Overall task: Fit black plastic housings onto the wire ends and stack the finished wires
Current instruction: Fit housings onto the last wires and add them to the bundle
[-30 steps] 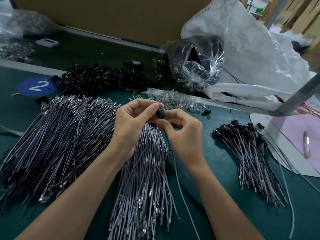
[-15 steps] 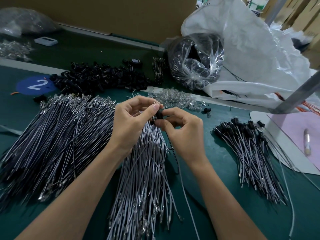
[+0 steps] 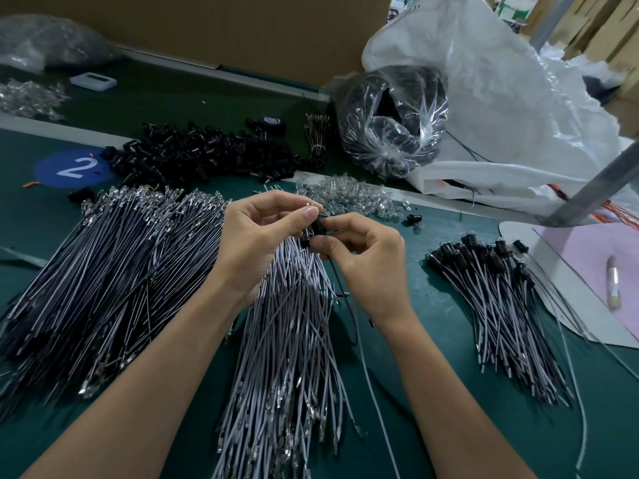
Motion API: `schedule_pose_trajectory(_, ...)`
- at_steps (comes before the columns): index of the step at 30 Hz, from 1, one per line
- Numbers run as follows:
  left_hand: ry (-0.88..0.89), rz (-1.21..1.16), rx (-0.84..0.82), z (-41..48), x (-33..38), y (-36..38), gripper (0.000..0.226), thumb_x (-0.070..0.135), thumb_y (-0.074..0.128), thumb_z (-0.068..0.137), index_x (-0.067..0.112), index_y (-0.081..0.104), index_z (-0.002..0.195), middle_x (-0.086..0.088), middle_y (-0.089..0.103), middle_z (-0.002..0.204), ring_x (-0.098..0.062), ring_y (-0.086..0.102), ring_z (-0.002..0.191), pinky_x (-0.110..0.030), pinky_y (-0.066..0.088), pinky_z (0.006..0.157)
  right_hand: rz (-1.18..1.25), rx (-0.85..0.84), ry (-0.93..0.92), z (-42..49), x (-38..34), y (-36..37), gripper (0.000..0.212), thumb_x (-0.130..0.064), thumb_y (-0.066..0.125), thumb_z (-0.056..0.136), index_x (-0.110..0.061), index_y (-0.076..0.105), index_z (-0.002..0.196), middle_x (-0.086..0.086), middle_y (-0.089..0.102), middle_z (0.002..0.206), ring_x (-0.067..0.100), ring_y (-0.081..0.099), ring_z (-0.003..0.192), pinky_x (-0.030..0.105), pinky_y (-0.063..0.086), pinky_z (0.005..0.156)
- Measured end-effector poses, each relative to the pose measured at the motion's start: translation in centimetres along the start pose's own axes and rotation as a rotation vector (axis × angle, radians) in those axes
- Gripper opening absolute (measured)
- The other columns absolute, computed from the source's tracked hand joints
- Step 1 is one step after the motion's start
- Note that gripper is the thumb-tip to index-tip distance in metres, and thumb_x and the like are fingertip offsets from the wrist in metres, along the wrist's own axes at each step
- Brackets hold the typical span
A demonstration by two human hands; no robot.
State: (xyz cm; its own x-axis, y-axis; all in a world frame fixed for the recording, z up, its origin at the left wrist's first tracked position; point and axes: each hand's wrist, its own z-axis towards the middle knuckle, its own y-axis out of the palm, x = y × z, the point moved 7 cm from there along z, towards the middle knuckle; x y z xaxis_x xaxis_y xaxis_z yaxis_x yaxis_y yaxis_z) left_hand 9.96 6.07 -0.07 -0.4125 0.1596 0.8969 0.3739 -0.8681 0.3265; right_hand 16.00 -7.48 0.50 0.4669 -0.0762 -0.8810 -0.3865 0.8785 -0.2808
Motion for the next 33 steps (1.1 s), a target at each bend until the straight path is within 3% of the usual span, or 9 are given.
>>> schedule_pose_trajectory(4, -0.004, 0.029, -0.007, 0.0, 0.0, -0.1, 0.007, 0.013, 0.076, 0.076, 0.020, 0.076, 0.077, -0.003, 0.076, 0.084, -0.013, 0.069, 0.081, -0.020, 0.051, 0.069, -0.019, -0.011, -0.014, 0.0, -0.2, 0.0, 0.020, -0.001, 0.078, 0.079, -0.018, 0.071, 0.090, -0.008, 0.074, 0.073, 0.007, 0.073, 0.070, 0.028, 0.060, 0.068)
schedule_pose_trajectory(11, -0.021, -0.020, 0.076, -0.2, 0.1, -0.2, 0.006, 0.021, 0.079, 0.066, 0.020, 0.077, 0.072, -0.004, 0.074, 0.080, -0.016, 0.067, 0.081, -0.020, 0.051, 0.071, 0.006, -0.085, 0.099, 0.1, 1.0, 0.6, 0.002, -0.013, 0.075, 0.085, -0.011, 0.076, 0.085, 0.002, 0.074, 0.069, 0.015, 0.071, 0.062, 0.026, 0.058, 0.066)
schedule_pose_trajectory(15, -0.036, -0.036, 0.090, -0.3, -0.1, -0.1, 0.005, 0.020, 0.078, 0.064, 0.019, 0.076, 0.068, -0.003, 0.074, 0.079, -0.016, 0.066, 0.081, -0.019, 0.050, 0.069, 0.064, -0.116, 0.093, 0.1, 1.0, 0.8, 0.005, -0.012, 0.074, 0.085, -0.009, 0.076, 0.089, 0.005, 0.075, 0.072, 0.015, 0.070, 0.064, 0.025, 0.055, 0.066)
schedule_pose_trajectory(22, -0.073, -0.093, 0.029, -0.3, -0.6, 0.5, 0.008, 0.007, 0.075, 0.073, 0.013, 0.072, 0.070, -0.006, 0.074, 0.084, -0.018, 0.069, 0.082, -0.027, 0.054, 0.070, 0.117, -0.080, 0.037, 0.0, 0.6, 0.7, 0.004, -0.009, 0.073, 0.085, -0.007, 0.076, 0.087, 0.006, 0.074, 0.072, 0.015, 0.070, 0.065, 0.025, 0.054, 0.065)
schedule_pose_trajectory(27, -0.085, -0.123, 0.015, -0.4, -0.4, 0.5, 0.005, 0.011, 0.075, 0.076, 0.016, 0.073, 0.076, -0.007, 0.074, 0.085, -0.019, 0.066, 0.075, -0.030, 0.055, 0.066, 0.160, -0.143, 0.037, 0.0, 0.5, 0.9, 0.010, -0.003, 0.070, 0.086, -0.007, 0.075, 0.094, 0.009, 0.075, 0.079, 0.020, 0.070, 0.067, 0.027, 0.057, 0.069)
schedule_pose_trajectory(33, -0.090, -0.080, -0.043, -0.4, -0.7, 1.1, 0.016, 0.016, 0.076, 0.074, 0.012, 0.071, 0.089, -0.010, 0.076, 0.090, -0.020, 0.071, 0.085, -0.028, 0.057, 0.073, 0.149, -0.093, 0.055, 0.0, 1.0, 0.6, 0.008, -0.004, 0.068, 0.088, -0.007, 0.075, 0.090, 0.010, 0.075, 0.076, 0.019, 0.072, 0.069, 0.029, 0.057, 0.068)
